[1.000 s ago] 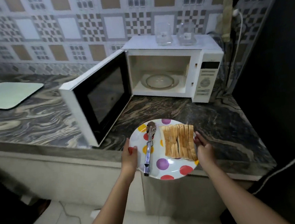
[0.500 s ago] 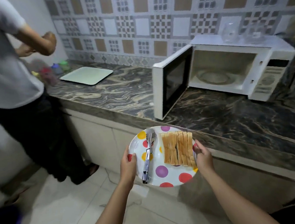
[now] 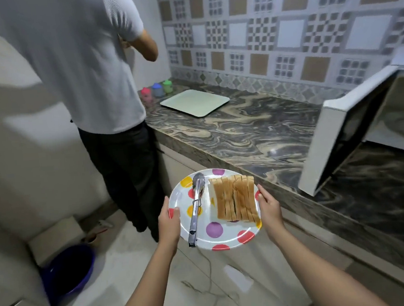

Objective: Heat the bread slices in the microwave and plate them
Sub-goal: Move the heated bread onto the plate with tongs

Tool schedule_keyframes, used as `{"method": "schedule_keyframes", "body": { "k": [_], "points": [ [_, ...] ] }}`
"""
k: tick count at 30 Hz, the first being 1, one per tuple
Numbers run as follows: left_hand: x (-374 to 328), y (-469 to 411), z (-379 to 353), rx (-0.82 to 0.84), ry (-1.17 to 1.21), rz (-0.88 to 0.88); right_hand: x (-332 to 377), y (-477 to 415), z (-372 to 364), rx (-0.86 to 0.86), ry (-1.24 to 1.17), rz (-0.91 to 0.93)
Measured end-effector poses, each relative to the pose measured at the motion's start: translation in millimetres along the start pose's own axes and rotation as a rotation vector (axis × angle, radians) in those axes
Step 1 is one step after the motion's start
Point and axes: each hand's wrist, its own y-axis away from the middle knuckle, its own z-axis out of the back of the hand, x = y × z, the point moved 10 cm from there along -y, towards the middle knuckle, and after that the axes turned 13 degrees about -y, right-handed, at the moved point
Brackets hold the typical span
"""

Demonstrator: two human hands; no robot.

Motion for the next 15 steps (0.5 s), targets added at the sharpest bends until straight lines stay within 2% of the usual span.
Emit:
{"method": "schedule_keyframes", "body": {
  "k": [8, 15],
  "points": [
    [-40.8, -107.1, -20.1, -0.035, 0.051, 0.003, 13.3, -114.4, -61.9, 0.04, -0.022, -0.023],
    [-78.0, -196.7, -78.7, 0.054, 0.016, -0.085, 34.3, -192.2, -55.7, -0.09, 0.001, 0.024]
  ]
}}
